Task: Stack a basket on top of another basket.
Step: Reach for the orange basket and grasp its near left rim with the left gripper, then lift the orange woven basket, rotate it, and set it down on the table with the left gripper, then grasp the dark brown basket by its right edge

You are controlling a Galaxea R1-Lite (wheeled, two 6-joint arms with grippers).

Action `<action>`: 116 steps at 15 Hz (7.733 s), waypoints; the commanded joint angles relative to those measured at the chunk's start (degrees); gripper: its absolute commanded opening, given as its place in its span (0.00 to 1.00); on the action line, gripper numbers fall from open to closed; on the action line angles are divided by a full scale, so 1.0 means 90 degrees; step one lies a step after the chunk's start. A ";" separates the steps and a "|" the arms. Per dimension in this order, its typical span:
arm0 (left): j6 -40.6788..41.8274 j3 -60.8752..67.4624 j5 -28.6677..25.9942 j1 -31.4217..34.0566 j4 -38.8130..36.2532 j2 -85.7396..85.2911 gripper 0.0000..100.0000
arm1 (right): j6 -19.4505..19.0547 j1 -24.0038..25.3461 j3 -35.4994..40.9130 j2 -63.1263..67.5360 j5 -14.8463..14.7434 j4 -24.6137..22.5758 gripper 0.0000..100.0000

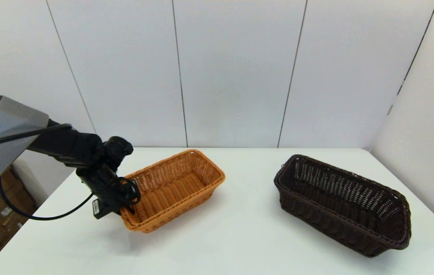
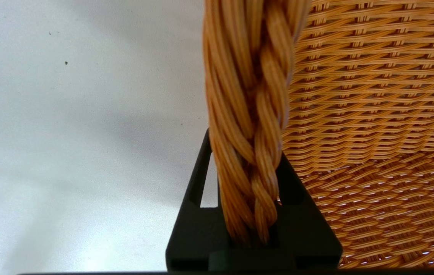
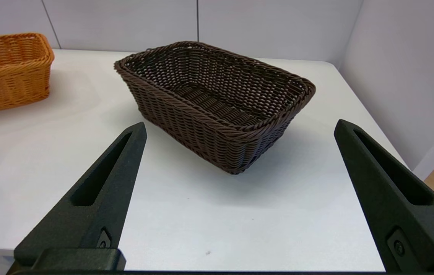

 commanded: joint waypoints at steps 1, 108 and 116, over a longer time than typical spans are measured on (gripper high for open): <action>-0.0013 -0.0021 -0.0013 0.0006 0.0028 -0.0088 0.00 | -0.0003 0.0000 0.0001 -0.0002 0.0005 -0.0002 1.00; 0.3678 0.6122 0.0671 0.0299 -0.0109 -1.2051 1.00 | -0.0003 0.0000 0.0001 -0.0002 0.0005 -0.0002 1.00; 0.4010 0.5897 0.0768 0.1090 0.0047 -1.2207 1.00 | -0.0003 0.0000 0.0001 -0.0002 0.0005 -0.0002 1.00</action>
